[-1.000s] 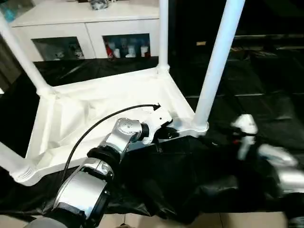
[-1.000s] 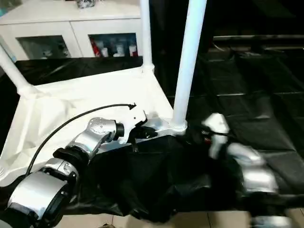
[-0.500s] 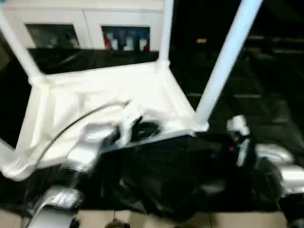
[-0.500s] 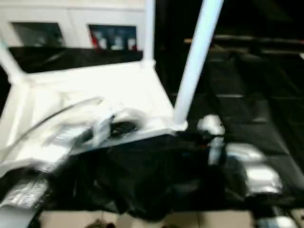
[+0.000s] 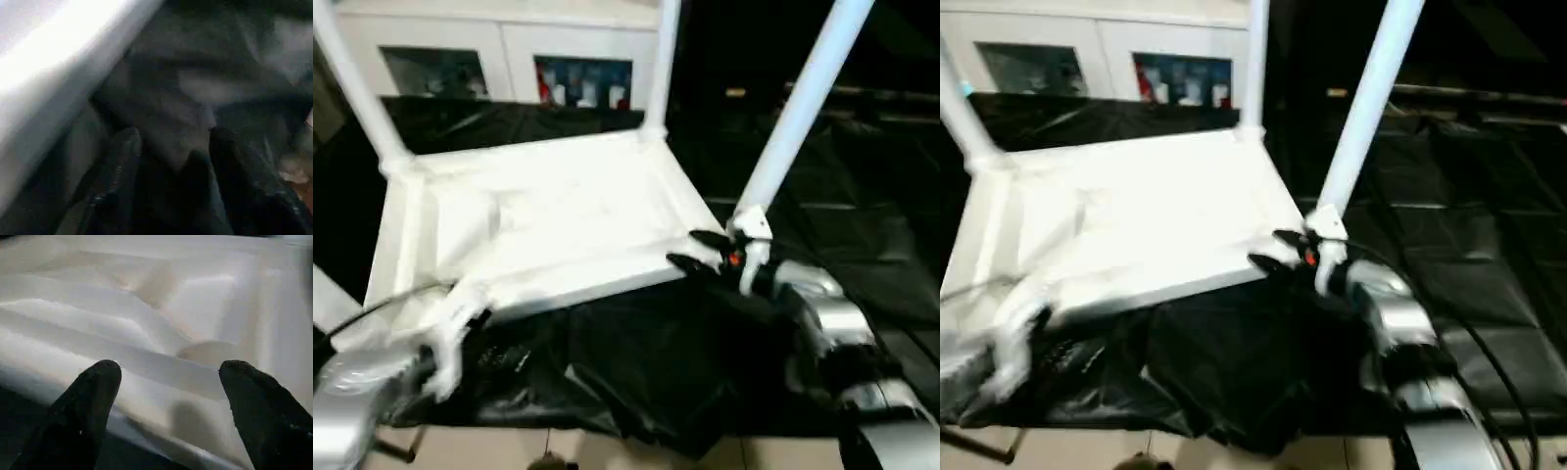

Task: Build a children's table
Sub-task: Rotate table base

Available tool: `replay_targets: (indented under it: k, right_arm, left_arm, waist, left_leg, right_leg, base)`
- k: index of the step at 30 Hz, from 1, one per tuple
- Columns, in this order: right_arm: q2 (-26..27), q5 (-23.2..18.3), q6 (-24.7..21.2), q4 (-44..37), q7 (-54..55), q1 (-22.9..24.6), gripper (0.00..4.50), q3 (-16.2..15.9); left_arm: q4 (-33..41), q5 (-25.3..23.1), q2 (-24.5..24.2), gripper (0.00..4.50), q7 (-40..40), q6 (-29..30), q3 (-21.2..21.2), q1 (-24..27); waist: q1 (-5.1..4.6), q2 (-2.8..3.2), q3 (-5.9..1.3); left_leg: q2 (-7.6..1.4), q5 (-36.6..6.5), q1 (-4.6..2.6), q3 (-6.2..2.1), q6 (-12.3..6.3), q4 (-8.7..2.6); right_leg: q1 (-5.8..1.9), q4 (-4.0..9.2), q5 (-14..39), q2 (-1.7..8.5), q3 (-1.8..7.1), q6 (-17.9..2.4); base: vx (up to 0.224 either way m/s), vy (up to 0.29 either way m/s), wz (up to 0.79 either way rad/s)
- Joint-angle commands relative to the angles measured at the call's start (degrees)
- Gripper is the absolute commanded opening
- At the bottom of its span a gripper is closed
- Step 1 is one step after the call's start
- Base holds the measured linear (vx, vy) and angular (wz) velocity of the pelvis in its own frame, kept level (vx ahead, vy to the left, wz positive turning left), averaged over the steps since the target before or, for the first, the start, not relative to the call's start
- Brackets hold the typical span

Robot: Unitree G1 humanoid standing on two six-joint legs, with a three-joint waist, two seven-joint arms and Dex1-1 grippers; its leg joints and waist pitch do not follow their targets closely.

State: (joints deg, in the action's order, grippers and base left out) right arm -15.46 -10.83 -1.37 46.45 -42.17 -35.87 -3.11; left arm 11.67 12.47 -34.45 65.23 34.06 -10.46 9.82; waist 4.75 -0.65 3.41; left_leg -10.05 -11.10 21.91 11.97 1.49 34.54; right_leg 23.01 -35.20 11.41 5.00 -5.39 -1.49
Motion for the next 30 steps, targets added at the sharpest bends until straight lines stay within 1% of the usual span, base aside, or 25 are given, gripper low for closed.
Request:
replay_targets:
  k: [1, 2, 4, 5, 6, 7, 8, 9, 10, 11, 12, 13, 14, 15, 16, 17, 18, 20, 23, 24, 25, 26, 27, 29, 30]
  right_arm:
    - [-0.53, 2.81, 2.65, 4.39, 7.18, -2.30, 3.67, 0.90]
    - [-0.41, 4.20, 4.36, 6.98, 11.16, -3.61, 3.67, 1.12]
    - [-0.40, 4.57, 4.87, 7.67, 12.40, -3.97, 3.67, 1.19]
    - [-0.02, 4.34, 5.45, 9.22, 14.46, -4.82, 3.67, 2.28]
    - [-0.02, 4.34, 5.45, 9.22, 14.46, -4.82, 3.67, 2.28]
    - [0.61, 4.00, 6.47, 11.27, 16.40, -5.95, 3.67, 3.58]
    - [0.69, 3.98, 6.65, 11.53, 16.59, -6.10, 3.67, 3.71]
    - [1.08, 3.87, 7.67, 12.69, 17.11, -6.73, 3.67, 3.92]
    - [1.31, 3.80, 8.12, 12.89, 16.95, -6.88, 3.67, 3.87]
    - [1.55, 3.72, 8.60, 13.08, 16.75, -7.02, 3.67, 3.79]
    - [1.95, 3.73, 9.49, 13.85, 16.14, -7.35, 3.67, 3.76]
    - [2.05, 3.74, 9.76, 14.04, 15.92, -7.41, 3.67, 3.75]
    - [2.23, 3.76, 10.24, 14.36, 15.55, -7.53, 3.67, 3.73]
    - [2.41, 3.76, 10.76, 14.18, 14.46, -7.28, 3.67, 3.53]
    - [2.41, 3.76, 10.76, 14.18, 14.46, -7.28, 3.67, 3.53]
    - [2.52, 3.96, 11.80, 13.59, 12.45, -6.63, 3.67, 3.06]
    - [2.52, 3.96, 11.80, 13.59, 12.45, -6.63, 3.67, 3.06]
    - [2.27, 3.82, 12.76, 12.22, 10.80, -5.22, 3.67, 2.77]
    - [2.05, 2.95, 13.34, 10.98, 9.13, -3.87, 3.67, 3.39]
    - [1.95, 2.40, 13.24, 10.22, 8.16, -3.21, 3.67, 3.73]
    - [1.73, 1.43, 12.83, 8.38, 5.74, -1.73, 3.67, 4.09]
    - [1.73, 1.43, 12.83, 8.38, 5.74, -1.73, 3.67, 4.09]
    - [1.49, 0.72, 12.30, 6.81, 3.79, -0.52, 3.67, 4.07]
    - [0.94, -0.40, 11.25, 3.92, 0.37, 1.85, 3.67, 3.75]
    - [0.65, -0.74, 10.83, 2.78, -1.15, 2.98, 3.67, 3.59]
  left_arm:
    - [2.08, 0.68, -2.44, 2.88, 0.46, 1.94, -3.01, 2.70]
    - [3.19, 0.74, -3.52, 3.00, 0.19, 2.23, -4.68, 5.93]
    - [3.49, 0.66, -3.72, 3.23, 0.13, 2.19, -5.24, 6.97]
    - [4.12, 0.62, -4.32, 3.33, 0.50, 2.26, -6.45, 9.52]
    - [4.12, 0.62, -4.32, 3.45, 0.50, 2.26, -6.45, 9.52]
    - [5.67, 1.17, -5.15, 3.45, 1.22, 3.17, -8.32, 13.75]
    - [5.96, 1.31, -5.25, 3.56, 1.35, 3.38, -8.63, 14.44]
    - [7.43, 2.27, -5.57, 3.69, 1.95, 4.56, -10.24, 17.58]
    - [7.91, 2.93, -5.48, 3.69, 2.43, 4.97, -11.29, 19.06]
    - [8.33, 3.62, -5.35, 3.89, 2.95, 5.32, -12.41, 20.53]
    - [7.93, 4.76, -5.51, 3.89, 3.37, 5.08, -14.27, 22.09]
    - [7.73, 5.03, -5.58, 3.97, 3.51, 4.90, -14.80, 22.50]
    - [7.40, 5.51, -5.71, 4.04, 3.76, 4.58, -15.72, 23.22]
    - [6.00, 6.09, -5.97, 4.15, 4.73, 2.78, -17.88, 24.03]
    - [6.00, 6.09, -5.97, 4.15, 4.73, 2.78, -17.88, 24.03]
    - [3.56, 7.28, -6.23, 4.31, 6.55, -0.33, -21.05, 24.57]
    - [3.56, 7.28, -6.23, 4.34, 6.55, -0.33, -21.05, 24.57]
    - [0.97, 11.03, -6.20, 4.44, 8.78, -1.13, -25.78, 22.72]
    - [-1.72, 13.97, -6.68, 4.44, 9.58, -1.90, -29.38, 21.38]
    - [-3.29, 14.44, -7.14, 4.44, 9.75, -2.36, -30.47, 20.97]
    - [-6.46, 14.88, -8.29, 4.44, 10.41, -3.09, -32.14, 20.60]
    - [-6.46, 14.88, -8.29, 4.44, 10.41, -3.09, -32.14, 20.60]
    - [-8.63, 14.76, -9.14, 4.44, 11.02, -3.92, -32.92, 20.52]
    - [-12.59, 14.58, -10.88, 4.44, 12.21, -5.72, -34.19, 20.51]
    - [-14.48, 15.07, -11.61, 4.44, 12.97, -6.53, -35.10, 19.91]
  waist:
    - [-0.59, 0.74, -3.13]
    - [-0.68, 0.68, -2.99]
    - [-0.42, 0.70, -2.98]
    - [-0.48, 0.69, -2.95]
    - [-0.61, 0.75, -3.05]
    - [-0.59, 0.80, -3.05]
    - [-0.93, 0.55, -3.04]
    - [-1.25, 0.49, -3.00]
    - [-1.43, 0.35, -2.97]
    - [-1.59, 0.44, -2.87]
    - [-1.65, 0.42, -2.80]
    - [-1.65, 0.18, -2.69]
    - [-1.74, 0.27, -2.65]
    - [-1.81, 0.19, -2.60]
    - [-1.85, 0.28, -2.67]
    - [-1.88, 0.09, -2.63]
    - [-1.91, 0.17, -2.67]
    - [-1.75, 0.40, -2.78]
    - [-1.41, 0.43, -2.87]
    - [-1.40, 0.35, -2.85]
    - [-1.42, 0.27, -2.84]
    - [-1.31, 0.19, -2.78]
    - [-1.36, 0.15, -2.69]
    - [-1.23, 0.13, -2.49]
    - [-1.19, 0.24, -2.45]
  left_leg:
    - [-3.92, -14.50, -1.95, -1.93, 1.37, -5.13]
    - [-3.95, -14.72, -1.90, -1.91, 1.43, -5.18]
    - [-3.94, -14.87, -2.11, -1.79, 1.13, -5.10]
    - [-3.98, -15.21, -1.99, -1.78, 1.03, -5.11]
    - [-3.97, -15.13, -1.81, -1.92, 1.02, -5.17]
    - [-4.03, -15.24, -1.98, -1.86, 1.02, -5.20]
    - [-4.08, -15.05, -1.56, -1.99, 0.88, -5.20]
    - [-4.06, -15.59, -1.63, -1.91, 0.69, -5.22]
    - [-4.02, -15.66, -1.64, -1.88, 0.58, -5.16]
    - [-3.97, -16.44, -1.67, -1.83, 0.33, -5.15]
    - [-3.93, -16.84, -1.67, -1.81, 0.23, -5.18]
    - [-3.91, -17.60, -1.66, -1.87, 0.06, -5.15]
    - [-3.90, -18.02, -1.67, -1.92, 0.06, -5.19]
    - [-3.88, -18.35, -1.69, -1.94, -0.08, -5.21]
    - [-3.94, -18.30, -1.69, -2.02, 0.07, -5.26]
    - [-3.90, -18.27, -1.72, -1.95, -0.17, -5.24]
    - [-3.87, -18.15, -1.68, -1.96, -0.21, -5.23]
    - [-4.01, -17.21, -1.87, -1.79, 0.10, -5.29]
    - [-4.14, -16.31, -2.01, -1.51, 0.45, -5.31]
    - [-4.11, -16.61, -1.98, -1.50, 0.40, -5.34]
    - [-4.07, -17.35, -1.84, -1.51, 0.41, -5.37]
    - [-4.05, -18.37, -1.89, -1.50, 0.14, -5.38]
    - [-4.09, -18.93, -1.86, -1.63, 0.12, -5.46]
    - [-4.23, -21.41, -2.16, -1.76, 0.80, -5.65]
    - [-4.16, -21.85, -2.22, -1.83, 0.88, -5.67]
  right_leg:
    - [-1.59, 4.33, 15.05, 4.13, 3.87, -11.97]
    - [-1.61, 4.43, 14.78, 4.11, 3.90, -11.95]
    - [-1.54, 4.56, 14.22, 4.02, 4.00, -11.56]
    - [-1.50, 4.44, 13.96, 4.06, 4.10, -11.56]
    - [-1.76, 4.28, 13.64, 4.07, 4.06, -11.62]
    - [-1.68, 4.34, 13.07, 3.89, 4.03, -11.33]
    - [-1.92, 3.99, 12.27, 4.09, 4.09, -11.82]
    - [-1.87, 4.15, 12.67, 4.01, 4.10, -11.80]
    - [-1.85, 4.17, 12.72, 3.99, 4.11, -11.95]
    - [-1.73, 4.30, 13.82, 3.86, 4.06, -11.77]
    - [-1.66, 4.45, 14.41, 3.78, 4.07, -11.50]
    - [-1.65, 4.56, 15.96, 3.88, 4.12, -11.04]
    - [-1.61, 4.72, 17.02, 3.87, 4.13, -10.63]
    - [-1.52, 4.79, 17.43, 3.82, 4.16, -10.33]
    - [-1.63, 4.66, 17.18, 3.80, 4.14, -10.25]
    - [-1.53, 4.70, 16.80, 3.72, 4.16, -10.27]
    - [-1.61, 4.64, 16.59, 3.73, 4.16, -10.30]
    - [-1.65, 4.31, 14.21, 3.51, 4.10, -11.05]
    - [-1.71, 3.77, 9.63, 3.12, 3.92, -12.44]
    - [-1.78, 3.74, 9.54, 3.05, 3.90, -12.50]
    - [-1.89, 3.69, 10.13, 3.13, 3.90, -12.39]
    - [-1.88, 3.90, 11.58, 3.25, 4.00, -11.76]
    - [-1.90, 4.00, 12.65, 3.32, 3.98, -11.60]
    - [-1.73, 4.51, 17.21, 3.50, 4.07, -10.55]
    - [-1.70, 4.61, 17.98, 3.52, 4.11, -10.43]
  base:
    - [0.000, 0.000, 0.00]
    - [0.000, 0.000, 0.00]
    - [0.000, 0.000, 0.00]
    - [0.000, 0.000, 0.00]
    - [0.000, 0.000, 0.00]
    - [0.000, 0.000, 0.00]
    - [0.000, 0.000, 0.00]
    - [0.000, 0.000, 0.00]
    - [0.000, 0.000, 0.00]
    - [0.000, 0.000, 0.00]
    - [0.000, 0.000, 0.00]
    - [0.000, 0.000, 0.00]
    - [0.000, 0.000, 0.00]
    - [0.000, 0.000, 0.00]
    - [0.000, 0.000, 0.00]
    - [0.000, 0.000, 0.00]
    - [0.000, 0.000, 0.00]
    - [0.000, 0.000, 0.00]
    - [0.000, 0.000, 0.00]
    - [0.000, 0.000, 0.00]
    - [0.000, 0.000, 0.00]
    - [0.000, 0.000, 0.00]
    - [0.000, 0.000, 0.00]
    - [0.000, 0.000, 0.00]
    - [0.000, 0.000, 0.00]
